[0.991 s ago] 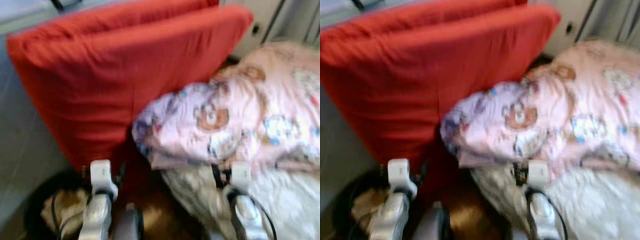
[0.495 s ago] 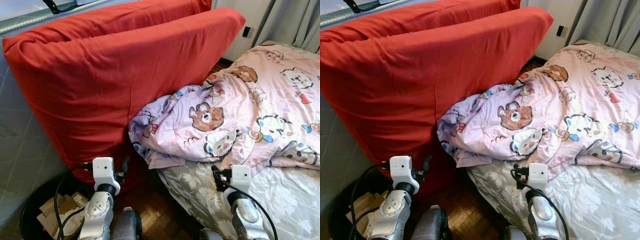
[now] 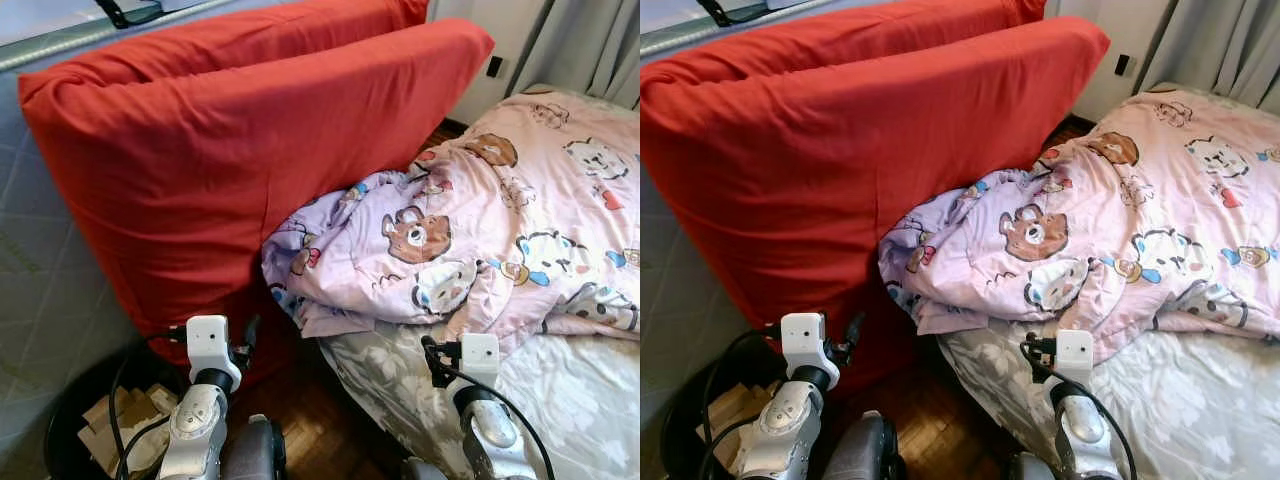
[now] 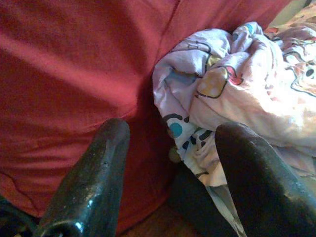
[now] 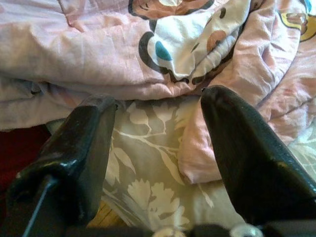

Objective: Clean up the room

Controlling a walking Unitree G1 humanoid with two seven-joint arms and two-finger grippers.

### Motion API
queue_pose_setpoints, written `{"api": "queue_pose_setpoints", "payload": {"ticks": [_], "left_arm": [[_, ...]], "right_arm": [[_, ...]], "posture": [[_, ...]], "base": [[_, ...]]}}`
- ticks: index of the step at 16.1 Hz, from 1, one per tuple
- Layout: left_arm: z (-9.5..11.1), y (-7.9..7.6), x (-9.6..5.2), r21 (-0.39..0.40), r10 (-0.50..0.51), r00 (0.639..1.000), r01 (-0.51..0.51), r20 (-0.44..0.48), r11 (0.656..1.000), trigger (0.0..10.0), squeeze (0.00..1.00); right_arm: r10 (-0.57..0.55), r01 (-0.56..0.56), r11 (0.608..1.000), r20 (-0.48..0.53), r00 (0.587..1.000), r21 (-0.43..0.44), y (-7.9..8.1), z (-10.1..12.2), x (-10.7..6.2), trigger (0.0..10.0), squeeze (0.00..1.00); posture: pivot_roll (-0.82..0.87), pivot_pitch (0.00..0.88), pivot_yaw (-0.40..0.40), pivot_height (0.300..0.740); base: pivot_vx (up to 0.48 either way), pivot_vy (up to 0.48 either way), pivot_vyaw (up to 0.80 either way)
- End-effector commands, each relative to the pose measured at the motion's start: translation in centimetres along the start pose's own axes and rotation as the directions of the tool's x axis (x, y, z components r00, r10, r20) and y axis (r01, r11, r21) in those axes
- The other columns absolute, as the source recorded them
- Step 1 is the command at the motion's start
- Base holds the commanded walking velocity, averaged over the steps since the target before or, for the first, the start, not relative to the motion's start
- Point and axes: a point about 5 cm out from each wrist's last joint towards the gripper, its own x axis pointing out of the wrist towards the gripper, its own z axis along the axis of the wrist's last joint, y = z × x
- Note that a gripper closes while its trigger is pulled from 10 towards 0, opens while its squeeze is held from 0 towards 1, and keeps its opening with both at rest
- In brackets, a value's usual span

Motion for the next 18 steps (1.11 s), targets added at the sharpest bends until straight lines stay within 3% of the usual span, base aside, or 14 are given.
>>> {"api": "queue_pose_setpoints", "payload": {"ticks": [1,9,18], "left_arm": [[-0.2,0.0,-0.1,0.001,-0.009,1.0,0.009,-0.016,1.0,10.0,0.0],[-0.3,0.0,-0.3,0.003,-0.005,1.0,0.005,-0.017,1.0,10.0,0.0],[0.0,0.0,-0.9,0.015,-0.027,1.0,0.027,-0.009,1.0,10.0,0.0]], "right_arm": [[-0.014,0.014,1.0,0.0,1.0,0.013,-0.3,-0.1,-0.1,10.0,0.0],[-0.055,0.056,0.998,-0.05,0.997,0.017,-1.1,-0.8,-0.2,10.0,0.0],[-0.256,0.287,0.953,-0.248,0.934,0.099,-4.5,-2.0,-0.4,10.0,0.0]], "posture": [[0.01,0.116,0.0,0.647],[0.01,0.125,-0.003,0.647],[0.06,0.182,0.023,0.647]], "base": [[0.27,0.0,0.0],[0.275,0.0,0.0],[0.031,0.0,0.0]]}}
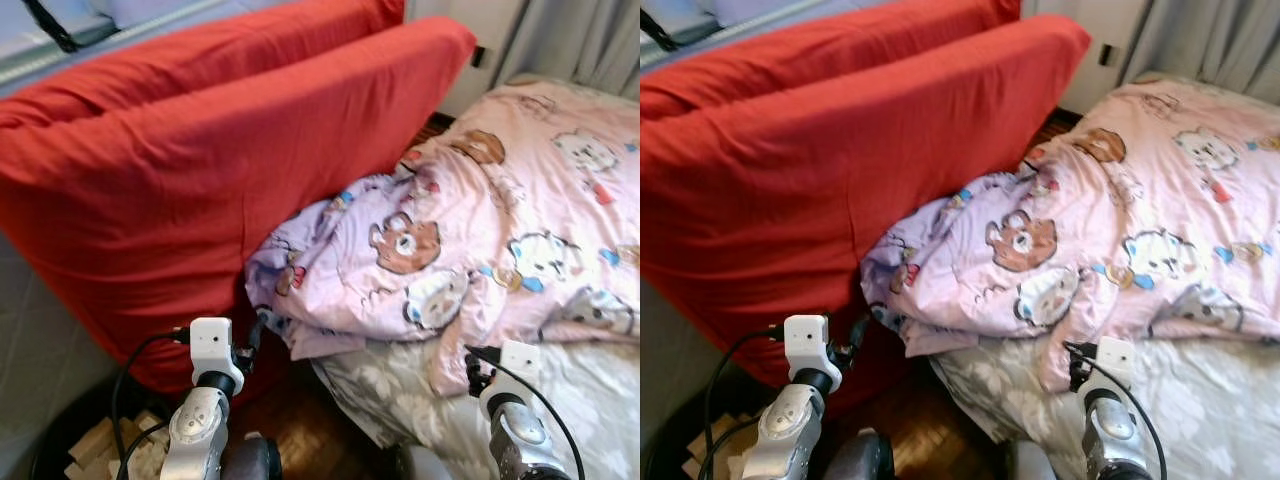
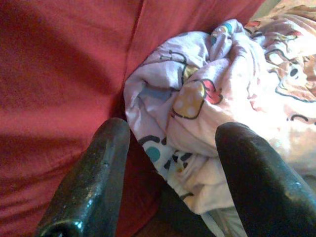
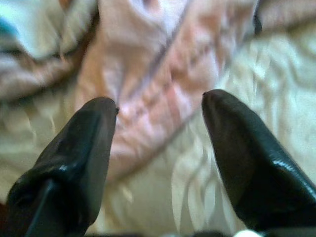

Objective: Clean up the room

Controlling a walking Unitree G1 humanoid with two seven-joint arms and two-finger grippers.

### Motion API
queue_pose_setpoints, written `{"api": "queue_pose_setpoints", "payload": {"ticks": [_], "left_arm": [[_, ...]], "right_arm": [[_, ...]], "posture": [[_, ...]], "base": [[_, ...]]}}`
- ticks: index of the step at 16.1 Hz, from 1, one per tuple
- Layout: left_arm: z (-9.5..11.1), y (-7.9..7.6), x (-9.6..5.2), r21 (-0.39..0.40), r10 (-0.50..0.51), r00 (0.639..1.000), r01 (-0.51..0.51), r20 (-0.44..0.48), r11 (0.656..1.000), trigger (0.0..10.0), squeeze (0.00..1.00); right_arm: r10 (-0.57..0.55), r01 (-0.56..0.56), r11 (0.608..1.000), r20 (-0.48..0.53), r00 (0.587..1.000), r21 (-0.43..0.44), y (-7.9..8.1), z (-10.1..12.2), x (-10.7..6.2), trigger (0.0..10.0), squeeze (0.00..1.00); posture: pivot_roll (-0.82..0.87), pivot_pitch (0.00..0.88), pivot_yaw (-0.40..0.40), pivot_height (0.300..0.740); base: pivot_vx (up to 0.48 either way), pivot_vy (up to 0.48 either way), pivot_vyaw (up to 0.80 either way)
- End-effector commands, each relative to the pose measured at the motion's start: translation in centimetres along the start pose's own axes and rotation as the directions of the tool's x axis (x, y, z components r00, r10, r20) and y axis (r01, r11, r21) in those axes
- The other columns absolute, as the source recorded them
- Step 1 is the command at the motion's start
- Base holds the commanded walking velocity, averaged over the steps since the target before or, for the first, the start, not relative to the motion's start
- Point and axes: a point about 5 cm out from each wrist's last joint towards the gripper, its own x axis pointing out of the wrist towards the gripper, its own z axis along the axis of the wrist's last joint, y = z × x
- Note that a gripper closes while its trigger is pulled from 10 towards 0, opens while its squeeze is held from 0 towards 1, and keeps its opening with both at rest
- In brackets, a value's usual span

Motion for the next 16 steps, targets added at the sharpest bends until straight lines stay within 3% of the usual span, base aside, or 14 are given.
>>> {"api": "queue_pose_setpoints", "payload": {"ticks": [1,2,7,9,10,16], "left_arm": [[-0.1,0.2,-0.3,0.008,-0.003,1.0,0.003,-0.012,1.0,10.0,0.0],[0.1,0.1,-0.4,0.011,-0.011,1.0,0.011,-0.01,1.0,10.0,0.0],[1.1,0.4,-1.5,0.034,-0.029,1.0,0.029,-0.002,0.999,10.0,0.0],[1.5,0.3,-1.9,0.038,-0.036,0.999,0.036,0.002,0.999,10.0,0.0],[1.8,0.3,-2.1,0.043,-0.04,0.999,0.04,0.001,0.998,10.0,0.0],[3.0,0.4,-3.4,0.053,-0.053,0.999,0.054,-0.009,0.997,10.0,0.0]], "right_arm": [[-0.021,0.022,0.999,-0.055,0.998,0.034,-0.1,-0.7,-0.1,10.0,0.93],[-0.012,0.014,0.999,-0.066,0.998,0.04,0.1,-0.6,0.0,10.0,1.0],[-0.011,0.02,0.992,-0.072,0.997,0.125,1.5,-0.2,0.3,10.0,1.0],[0.008,-0.002,0.993,-0.06,0.998,0.115,2.2,0.2,0.4,10.0,1.0],[0.023,-0.018,0.994,-0.05,0.998,0.104,2.7,0.6,0.5,10.0,0.0],[0.003,-0.003,0.995,-0.007,1.0,0.097,3.2,2.2,1.0,10.0,0.0]], "posture": [[0.07,0.192,0.027,0.647],[0.08,0.205,0.032,0.647],[0.15,0.256,0.064,0.647],[0.17,0.27,0.075,0.647],[0.19,0.283,0.083,0.647],[0.22,0.33,0.111,0.647]], "base": [[0.0,0.0,0.0],[0.0,0.0,0.0],[0.0,0.0,0.0],[0.0,0.0,0.0],[0.0,0.0,0.0],[0.0,0.0,0.0]]}}
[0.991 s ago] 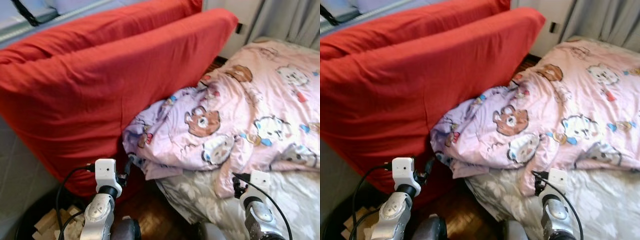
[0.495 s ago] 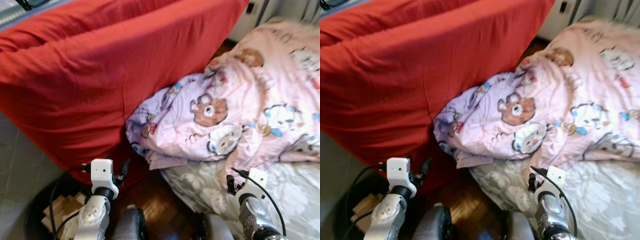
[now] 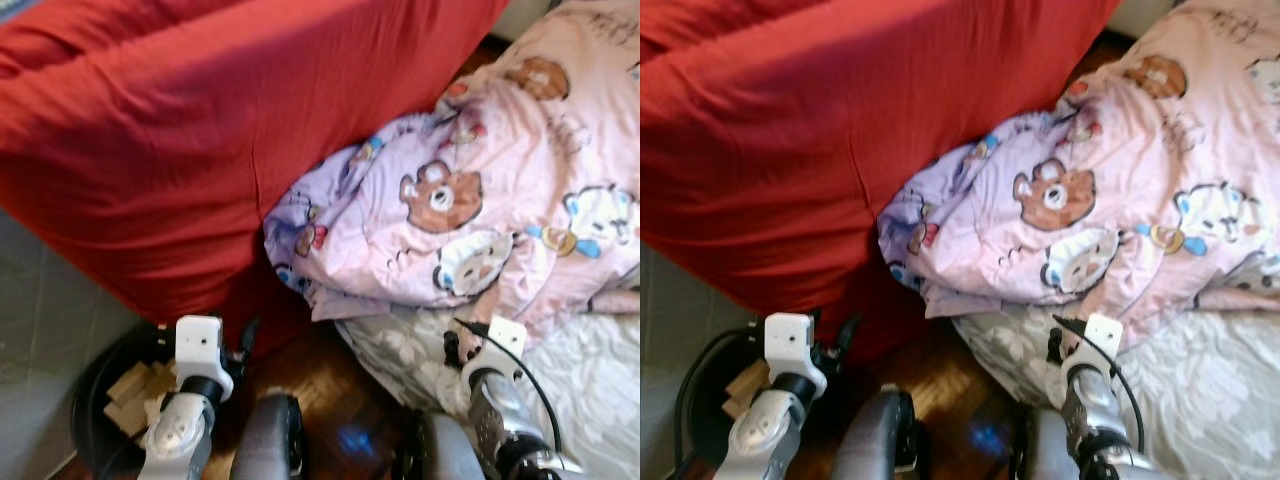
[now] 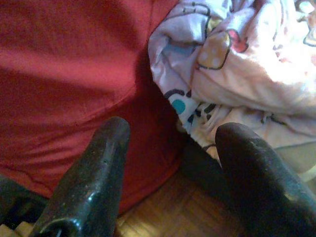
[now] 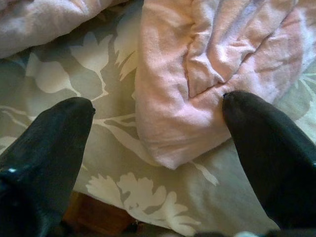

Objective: Clean up the room

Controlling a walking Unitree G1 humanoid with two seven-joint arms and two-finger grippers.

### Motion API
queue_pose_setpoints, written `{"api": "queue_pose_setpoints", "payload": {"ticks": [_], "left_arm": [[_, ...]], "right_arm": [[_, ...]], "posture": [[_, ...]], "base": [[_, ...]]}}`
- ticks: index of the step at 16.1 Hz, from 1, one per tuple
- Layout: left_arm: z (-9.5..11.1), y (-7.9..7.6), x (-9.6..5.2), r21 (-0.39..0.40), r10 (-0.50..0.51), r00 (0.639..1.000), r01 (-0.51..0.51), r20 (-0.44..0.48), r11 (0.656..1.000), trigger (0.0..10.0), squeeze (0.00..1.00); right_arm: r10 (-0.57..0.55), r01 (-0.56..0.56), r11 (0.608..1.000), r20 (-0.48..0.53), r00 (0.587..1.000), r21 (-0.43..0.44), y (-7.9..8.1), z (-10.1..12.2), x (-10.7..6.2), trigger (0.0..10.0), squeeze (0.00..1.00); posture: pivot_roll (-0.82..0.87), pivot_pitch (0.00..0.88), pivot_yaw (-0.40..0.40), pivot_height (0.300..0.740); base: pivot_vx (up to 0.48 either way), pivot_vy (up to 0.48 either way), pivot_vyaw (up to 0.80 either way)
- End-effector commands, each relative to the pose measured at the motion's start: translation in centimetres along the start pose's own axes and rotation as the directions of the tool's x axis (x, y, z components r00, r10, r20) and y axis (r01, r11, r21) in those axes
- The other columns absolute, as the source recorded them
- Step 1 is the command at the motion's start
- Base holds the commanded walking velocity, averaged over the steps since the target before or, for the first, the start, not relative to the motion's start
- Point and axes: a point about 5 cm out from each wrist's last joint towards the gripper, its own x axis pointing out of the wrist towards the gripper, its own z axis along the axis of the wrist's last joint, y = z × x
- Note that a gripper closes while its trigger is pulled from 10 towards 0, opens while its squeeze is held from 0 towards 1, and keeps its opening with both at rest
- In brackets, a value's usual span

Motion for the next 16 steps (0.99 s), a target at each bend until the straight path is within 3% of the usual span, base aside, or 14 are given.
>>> {"api": "queue_pose_setpoints", "payload": {"ticks": [1,7,16], "left_arm": [[-0.4,0.3,-0.7,0.003,-0.001,0.999,0.001,-0.035,1.0,10.0,0.0],[-0.5,0.5,-1.6,0.01,0.001,0.997,0.0,-0.071,1.0,10.0,0.0],[-0.5,0.5,-2.0,0.013,0.006,0.996,-0.005,-0.092,1.0,10.0,0.0]], "right_arm": [[-0.015,0.014,1.0,-0.017,1.0,-0.005,-0.2,-0.6,-0.2,10.0,0.0],[-0.138,0.139,0.99,0.012,0.99,-0.013,-2.1,-0.2,-0.2,10.0,0.0],[-0.088,0.086,0.996,-0.07,0.994,-0.028,-1.5,-1.7,-0.5,10.0,0.0]], "posture": [[0.22,0.335,0.114,0.647],[0.22,0.348,0.119,0.647],[0.23,0.362,0.117,0.647]], "base": [[0.0,0.0,0.0],[0.0,0.0,0.0],[0.0,0.0,0.0]]}}
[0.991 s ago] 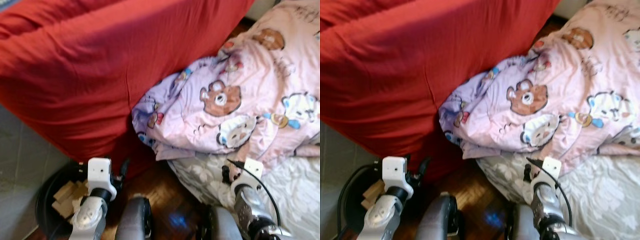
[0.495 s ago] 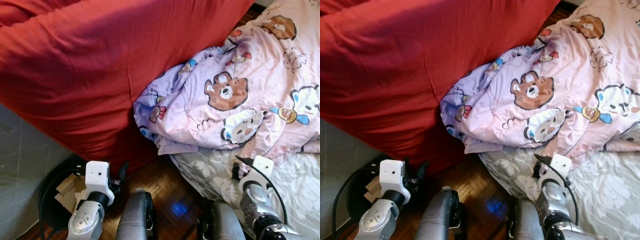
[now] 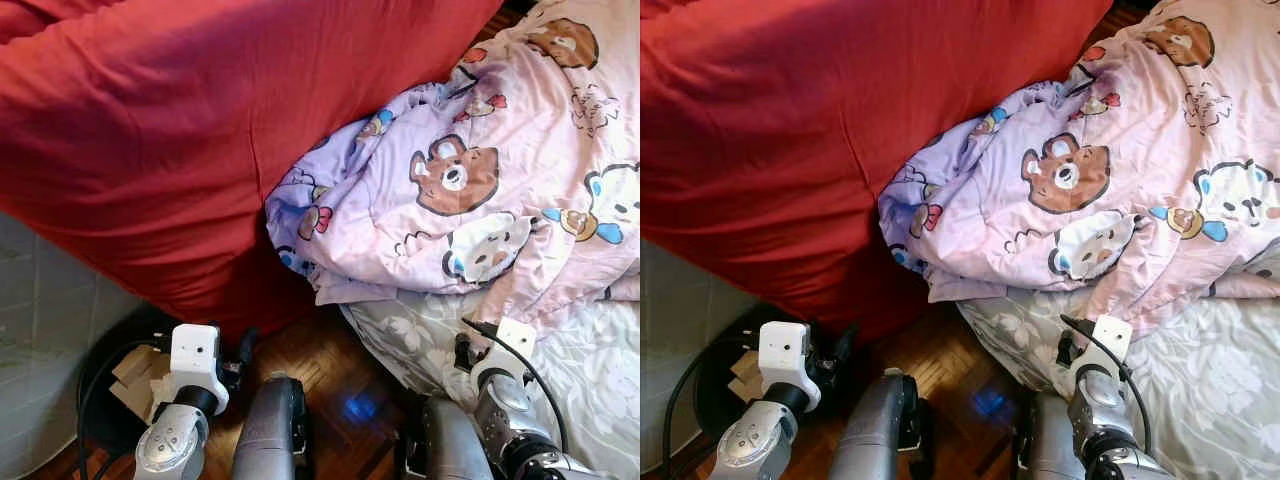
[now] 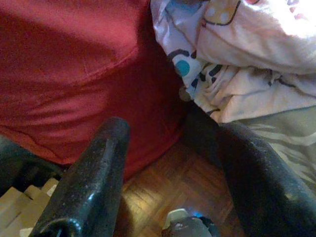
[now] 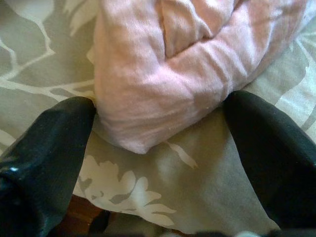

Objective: Clean up the room

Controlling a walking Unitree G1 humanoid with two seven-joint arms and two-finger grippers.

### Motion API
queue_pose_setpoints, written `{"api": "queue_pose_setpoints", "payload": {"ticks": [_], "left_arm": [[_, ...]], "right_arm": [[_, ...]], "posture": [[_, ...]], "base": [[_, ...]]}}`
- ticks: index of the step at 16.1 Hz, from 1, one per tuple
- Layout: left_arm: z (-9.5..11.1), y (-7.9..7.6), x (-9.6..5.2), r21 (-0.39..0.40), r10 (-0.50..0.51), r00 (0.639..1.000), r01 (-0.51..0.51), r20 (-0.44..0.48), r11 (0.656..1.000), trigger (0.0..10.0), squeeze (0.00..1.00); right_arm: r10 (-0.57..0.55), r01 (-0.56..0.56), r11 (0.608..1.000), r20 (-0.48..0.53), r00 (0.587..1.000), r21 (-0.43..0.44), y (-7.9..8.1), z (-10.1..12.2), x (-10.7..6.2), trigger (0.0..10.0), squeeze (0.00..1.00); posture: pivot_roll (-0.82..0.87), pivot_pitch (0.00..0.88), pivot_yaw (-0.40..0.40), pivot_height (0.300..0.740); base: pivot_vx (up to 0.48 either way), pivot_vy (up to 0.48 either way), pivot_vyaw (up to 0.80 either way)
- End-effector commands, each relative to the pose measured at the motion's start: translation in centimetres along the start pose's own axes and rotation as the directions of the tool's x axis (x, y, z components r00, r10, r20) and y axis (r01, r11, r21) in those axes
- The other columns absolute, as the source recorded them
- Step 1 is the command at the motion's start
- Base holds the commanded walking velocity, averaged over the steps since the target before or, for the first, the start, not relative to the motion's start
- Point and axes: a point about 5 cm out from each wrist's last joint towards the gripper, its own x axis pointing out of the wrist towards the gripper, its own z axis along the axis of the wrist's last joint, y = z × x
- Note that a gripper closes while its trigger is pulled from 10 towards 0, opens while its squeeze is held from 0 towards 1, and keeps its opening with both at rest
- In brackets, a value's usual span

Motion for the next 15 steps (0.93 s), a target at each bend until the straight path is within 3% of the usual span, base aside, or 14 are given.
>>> {"api": "queue_pose_setpoints", "payload": {"ticks": [1,2,15], "left_arm": [[-0.65,0.55,-0.77,0.007,0.02,0.999,-0.02,-0.04,1.0,10.0,0.0],[-0.73,0.62,-0.91,0.008,0.023,0.999,-0.023,-0.045,1.0,10.0,0.0],[-0.75,0.55,-1.24,0.019,0.033,0.998,-0.032,-0.048,0.999,10.0,0.0]], "right_arm": [[-0.01,0.009,1.0,-0.057,0.998,-0.004,-0.33,-1.67,-0.39,8.9,0.0],[-0.006,0.006,1.0,-0.054,0.999,-0.001,-0.29,-1.59,-0.37,0.0,0.0],[0.012,-0.012,1.0,-0.014,1.0,0.003,-0.46,-1.23,-0.36,0.0,0.0]], "posture": [[0.23,0.367,0.118,0.647],[0.23,0.367,0.118,0.647],[0.23,0.377,0.114,0.647]], "base": [[0.0,0.0,0.0],[0.0,0.0,0.0],[0.0,0.0,0.0]]}}
